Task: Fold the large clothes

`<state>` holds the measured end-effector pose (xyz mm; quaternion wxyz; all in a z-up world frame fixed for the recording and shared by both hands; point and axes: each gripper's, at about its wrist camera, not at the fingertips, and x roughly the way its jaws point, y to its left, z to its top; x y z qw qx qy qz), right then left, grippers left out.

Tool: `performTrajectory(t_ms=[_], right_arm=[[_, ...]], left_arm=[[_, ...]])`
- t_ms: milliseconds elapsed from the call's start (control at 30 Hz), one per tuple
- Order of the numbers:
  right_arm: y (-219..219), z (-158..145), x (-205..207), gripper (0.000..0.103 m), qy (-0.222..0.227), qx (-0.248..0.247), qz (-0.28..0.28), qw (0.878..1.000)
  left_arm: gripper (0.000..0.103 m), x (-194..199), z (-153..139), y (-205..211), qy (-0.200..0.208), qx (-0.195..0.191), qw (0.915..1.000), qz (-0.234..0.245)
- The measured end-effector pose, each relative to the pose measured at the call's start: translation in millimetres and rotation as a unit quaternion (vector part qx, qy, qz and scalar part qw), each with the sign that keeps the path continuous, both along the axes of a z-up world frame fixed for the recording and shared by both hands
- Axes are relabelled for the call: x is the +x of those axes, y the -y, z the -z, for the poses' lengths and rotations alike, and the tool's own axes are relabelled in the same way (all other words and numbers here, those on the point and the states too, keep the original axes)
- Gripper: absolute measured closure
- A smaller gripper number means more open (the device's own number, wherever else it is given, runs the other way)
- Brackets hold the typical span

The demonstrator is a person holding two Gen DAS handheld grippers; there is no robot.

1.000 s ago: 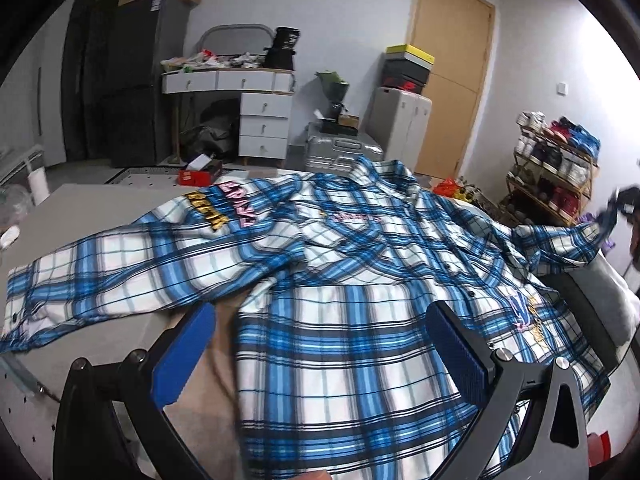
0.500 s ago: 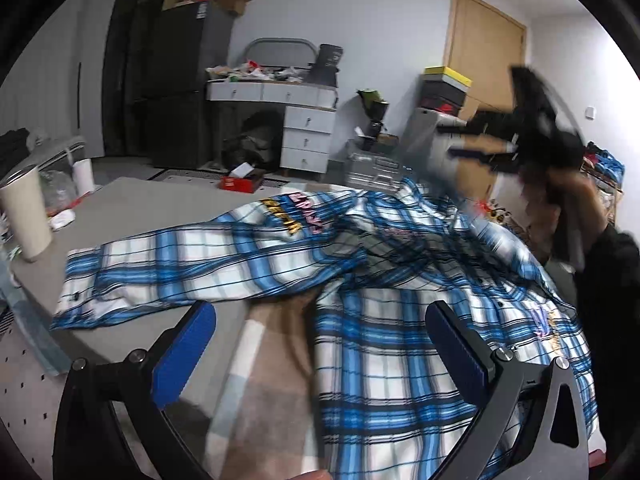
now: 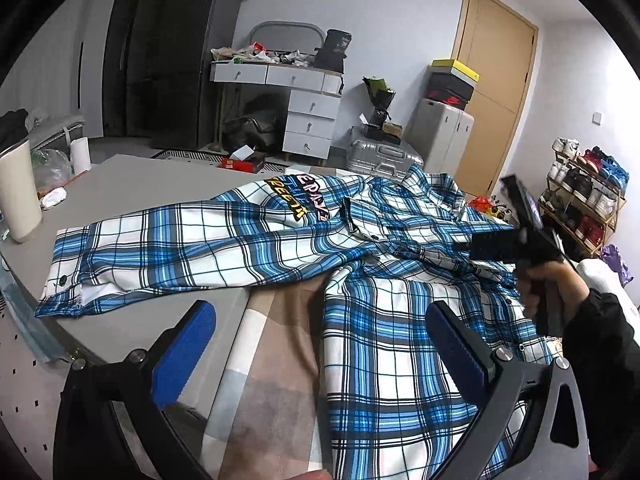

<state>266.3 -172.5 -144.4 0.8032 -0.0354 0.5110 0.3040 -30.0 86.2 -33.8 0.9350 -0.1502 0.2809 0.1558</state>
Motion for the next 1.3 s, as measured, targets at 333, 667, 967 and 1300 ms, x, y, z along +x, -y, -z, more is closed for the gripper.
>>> performTrajectory(t_ms=[333,667,967,1300], right_arm=[[121.8,-46.0,-77.6,0.039,0.065,0.066,0.036,0.995],[208.6,-73.3,-154.1,0.032,0.088,0.178,0.132,0.971],[220.6,-52.2,-154.8,0.032,0.064,0.169,0.144,0.973],[229.5,-49.1,-157.1,0.032,0.065,0.170,0.149,0.972]], left_arm=[[0.001,-6.1,8.6,-33.5,-0.016,-0.025,0.9974,-0.066],[0.001,-55.8,10.6,-97.5,-0.002,-0.073,0.9777,-0.197],[0.014,-69.7,37.0,-125.7,-0.022,-0.155,0.9502,-0.269],[0.014,-68.7,34.4,-137.5,0.003,-0.138,0.9394,-0.314]])
